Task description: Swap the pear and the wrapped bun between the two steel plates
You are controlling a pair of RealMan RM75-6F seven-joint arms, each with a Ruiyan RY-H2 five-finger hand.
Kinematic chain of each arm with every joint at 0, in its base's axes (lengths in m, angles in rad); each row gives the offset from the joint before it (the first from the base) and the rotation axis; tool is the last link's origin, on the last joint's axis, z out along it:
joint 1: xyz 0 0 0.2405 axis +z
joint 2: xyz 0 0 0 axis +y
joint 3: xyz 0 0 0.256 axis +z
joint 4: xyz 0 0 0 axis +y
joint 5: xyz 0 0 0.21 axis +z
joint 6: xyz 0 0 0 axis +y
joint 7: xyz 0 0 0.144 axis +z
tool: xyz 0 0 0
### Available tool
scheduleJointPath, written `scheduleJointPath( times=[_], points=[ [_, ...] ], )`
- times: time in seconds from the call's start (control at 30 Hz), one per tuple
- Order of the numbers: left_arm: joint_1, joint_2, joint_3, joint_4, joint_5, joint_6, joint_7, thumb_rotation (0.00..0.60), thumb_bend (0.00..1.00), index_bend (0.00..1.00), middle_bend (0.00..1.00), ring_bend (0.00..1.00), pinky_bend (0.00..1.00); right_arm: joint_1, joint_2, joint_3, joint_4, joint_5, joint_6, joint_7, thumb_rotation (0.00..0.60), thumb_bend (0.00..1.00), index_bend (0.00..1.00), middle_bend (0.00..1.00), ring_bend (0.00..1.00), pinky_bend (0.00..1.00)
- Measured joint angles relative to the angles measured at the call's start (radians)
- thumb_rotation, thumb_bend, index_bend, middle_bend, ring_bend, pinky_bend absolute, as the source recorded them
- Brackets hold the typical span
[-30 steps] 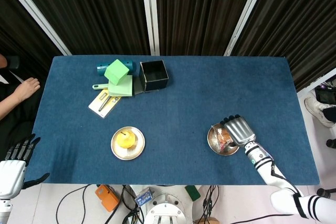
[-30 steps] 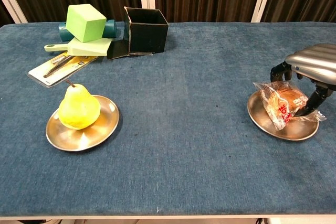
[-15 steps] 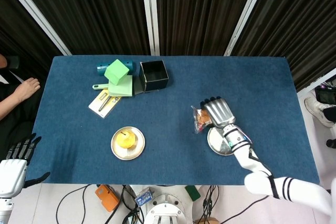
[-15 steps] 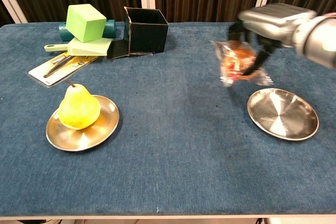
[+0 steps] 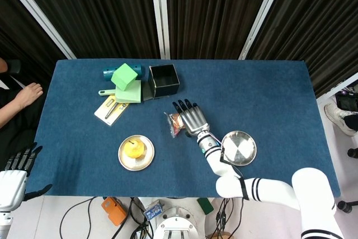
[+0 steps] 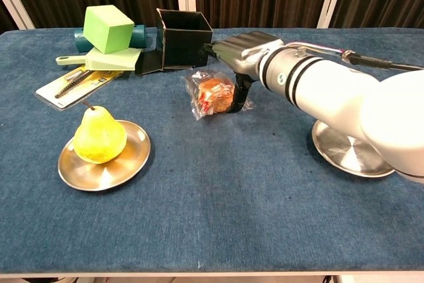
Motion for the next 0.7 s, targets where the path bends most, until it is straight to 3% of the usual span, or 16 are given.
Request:
scheduleJointPath(
  times=[0.17, 0.27, 0.4, 0.53, 0.7],
  points=[
    [-0.012, -0.008, 0.016, 0.017, 0.053, 0.002, -0.014, 0.600, 0.03, 0.06, 0.00, 0.00, 0.10, -0.058, 0.110, -0.063, -0.152, -0.080, 0.050, 0.033, 0.558, 0.24, 0.00, 0.00, 0.00, 0.20],
    [-0.037, -0.021, 0.027, 0.023, 0.099, -0.013, -0.020, 0.600, 0.04, 0.06, 0.00, 0.00, 0.12, -0.126, 0.206, -0.132, -0.256, -0.207, 0.117, 0.078, 0.558, 0.24, 0.00, 0.00, 0.00, 0.13],
    [-0.099, -0.037, 0.040, 0.004, 0.170, -0.075, -0.006, 0.600, 0.04, 0.06, 0.00, 0.00, 0.16, -0.267, 0.354, -0.274, -0.333, -0.467, 0.288, 0.167, 0.572, 0.24, 0.00, 0.00, 0.00, 0.03],
    [-0.175, -0.059, 0.041, -0.072, 0.212, -0.160, 0.005, 0.600, 0.04, 0.06, 0.00, 0.00, 0.18, -0.449, 0.473, -0.411, -0.341, -0.690, 0.518, 0.295, 0.579, 0.24, 0.00, 0.00, 0.00, 0.00],
    [-0.245, -0.146, -0.008, -0.177, 0.148, -0.266, 0.018, 0.600, 0.06, 0.06, 0.01, 0.02, 0.19, -0.665, 0.556, -0.521, -0.254, -0.801, 0.734, 0.538, 0.577, 0.24, 0.00, 0.00, 0.00, 0.00]
  ],
)
